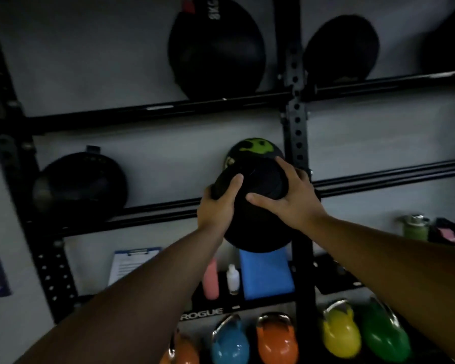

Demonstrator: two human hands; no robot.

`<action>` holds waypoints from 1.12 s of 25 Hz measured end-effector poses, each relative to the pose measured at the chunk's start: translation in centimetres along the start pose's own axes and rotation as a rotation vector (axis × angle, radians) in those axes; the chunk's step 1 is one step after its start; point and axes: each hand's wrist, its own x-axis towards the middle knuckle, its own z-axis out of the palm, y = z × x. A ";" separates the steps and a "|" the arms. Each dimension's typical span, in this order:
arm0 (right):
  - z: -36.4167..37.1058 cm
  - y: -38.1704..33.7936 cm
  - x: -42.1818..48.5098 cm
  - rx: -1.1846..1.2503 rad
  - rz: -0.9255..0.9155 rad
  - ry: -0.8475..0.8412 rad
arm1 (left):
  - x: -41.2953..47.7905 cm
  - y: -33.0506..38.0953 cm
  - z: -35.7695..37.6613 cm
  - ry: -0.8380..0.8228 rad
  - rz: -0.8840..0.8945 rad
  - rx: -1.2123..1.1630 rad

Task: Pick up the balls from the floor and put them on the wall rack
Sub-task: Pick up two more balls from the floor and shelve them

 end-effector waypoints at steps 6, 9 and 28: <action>11.0 -8.2 7.6 0.094 -0.135 -0.038 | 9.2 2.6 -11.5 0.115 0.127 0.023; 16.2 -10.0 11.2 0.101 -0.162 -0.059 | 14.1 1.9 -15.3 0.169 0.125 0.052; 48.3 -4.4 34.6 -0.172 -0.483 -0.115 | 41.1 -17.4 -23.7 0.173 0.569 0.637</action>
